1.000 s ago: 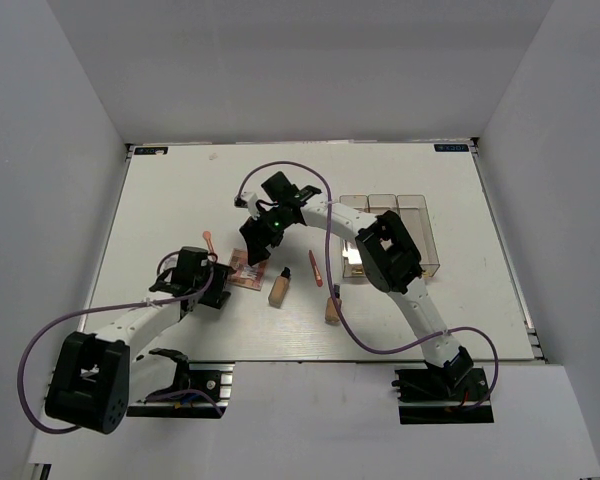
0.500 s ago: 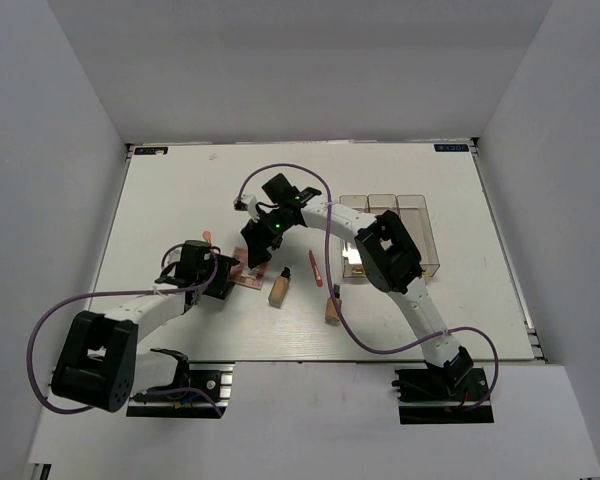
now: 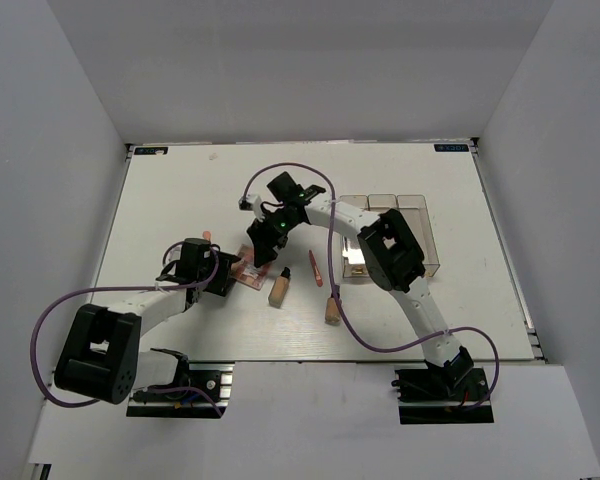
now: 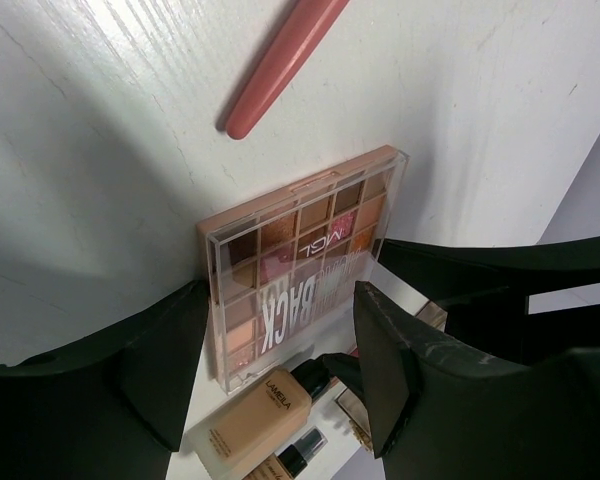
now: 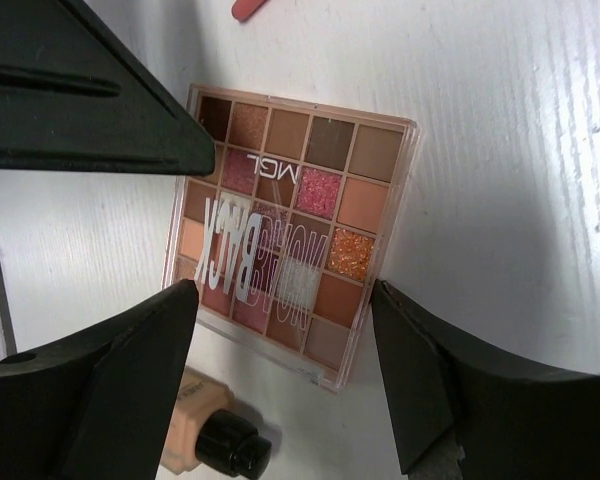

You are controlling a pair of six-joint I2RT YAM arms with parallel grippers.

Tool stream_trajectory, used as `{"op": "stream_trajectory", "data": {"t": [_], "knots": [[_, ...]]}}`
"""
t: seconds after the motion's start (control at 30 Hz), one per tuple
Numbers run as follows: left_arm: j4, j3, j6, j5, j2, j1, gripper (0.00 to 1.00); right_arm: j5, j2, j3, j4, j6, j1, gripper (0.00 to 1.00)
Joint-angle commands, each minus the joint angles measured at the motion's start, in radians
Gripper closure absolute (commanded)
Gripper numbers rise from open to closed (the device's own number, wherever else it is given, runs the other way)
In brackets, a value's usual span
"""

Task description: Organize the makeup

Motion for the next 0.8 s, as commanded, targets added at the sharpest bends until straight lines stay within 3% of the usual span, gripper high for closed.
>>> {"op": "stream_trajectory", "data": {"t": [0.0,0.77], "knots": [[-0.021,-0.011,0.016,-0.008,0.025,0.0,0.3,-0.1,-0.068,-0.019,-0.064,0.01,0.033,0.25],[0.012,-0.033,0.032,0.014,0.033,0.0,0.3,-0.097,-0.144,-0.032,-0.072,0.001,0.034,0.28]]}}
